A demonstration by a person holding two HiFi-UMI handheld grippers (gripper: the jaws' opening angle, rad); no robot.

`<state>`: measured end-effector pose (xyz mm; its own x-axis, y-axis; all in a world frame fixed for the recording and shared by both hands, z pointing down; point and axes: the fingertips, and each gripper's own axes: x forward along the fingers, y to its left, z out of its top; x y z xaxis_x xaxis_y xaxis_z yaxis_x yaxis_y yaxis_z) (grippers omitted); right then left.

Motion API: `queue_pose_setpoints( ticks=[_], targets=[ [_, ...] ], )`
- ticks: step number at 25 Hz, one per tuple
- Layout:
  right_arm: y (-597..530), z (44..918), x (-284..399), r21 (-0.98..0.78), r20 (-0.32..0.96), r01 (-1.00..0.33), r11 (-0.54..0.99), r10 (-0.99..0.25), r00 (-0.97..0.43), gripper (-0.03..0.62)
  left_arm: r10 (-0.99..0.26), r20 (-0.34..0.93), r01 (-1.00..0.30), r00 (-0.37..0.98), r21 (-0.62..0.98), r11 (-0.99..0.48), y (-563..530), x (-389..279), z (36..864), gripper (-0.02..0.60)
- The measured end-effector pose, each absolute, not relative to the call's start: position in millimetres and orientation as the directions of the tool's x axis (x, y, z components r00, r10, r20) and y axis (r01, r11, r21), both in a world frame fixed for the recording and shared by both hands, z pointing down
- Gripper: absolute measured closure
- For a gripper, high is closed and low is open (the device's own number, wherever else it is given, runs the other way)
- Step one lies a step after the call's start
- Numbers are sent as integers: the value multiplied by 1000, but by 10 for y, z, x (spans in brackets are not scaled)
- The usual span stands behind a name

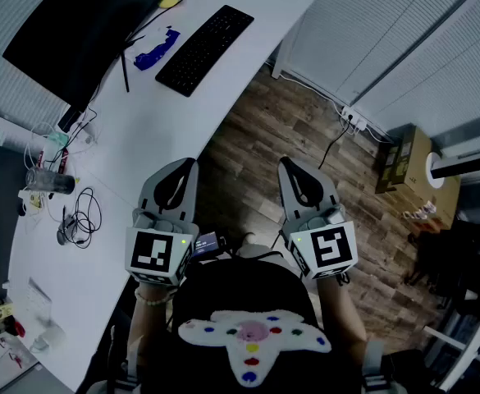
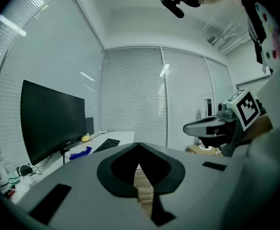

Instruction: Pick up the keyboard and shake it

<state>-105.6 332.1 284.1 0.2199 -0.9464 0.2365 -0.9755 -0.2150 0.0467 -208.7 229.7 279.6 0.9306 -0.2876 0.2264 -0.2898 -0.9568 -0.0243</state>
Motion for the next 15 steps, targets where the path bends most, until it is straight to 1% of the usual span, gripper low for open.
queue_pose_setpoints(
  ticks=[11, 15],
  targets=[
    [3297, 2853, -1045, 47, 234, -978, -204, -949, 209, 559, -284, 235, -287, 929, -26, -958, 2327, -2046, 2818, 565],
    [3375, 2879, -982, 6, 231, -978, -211, -951, 206, 559, -296, 238, -301, 925, -17, -953, 2398, -2005, 2809, 565]
  ],
)
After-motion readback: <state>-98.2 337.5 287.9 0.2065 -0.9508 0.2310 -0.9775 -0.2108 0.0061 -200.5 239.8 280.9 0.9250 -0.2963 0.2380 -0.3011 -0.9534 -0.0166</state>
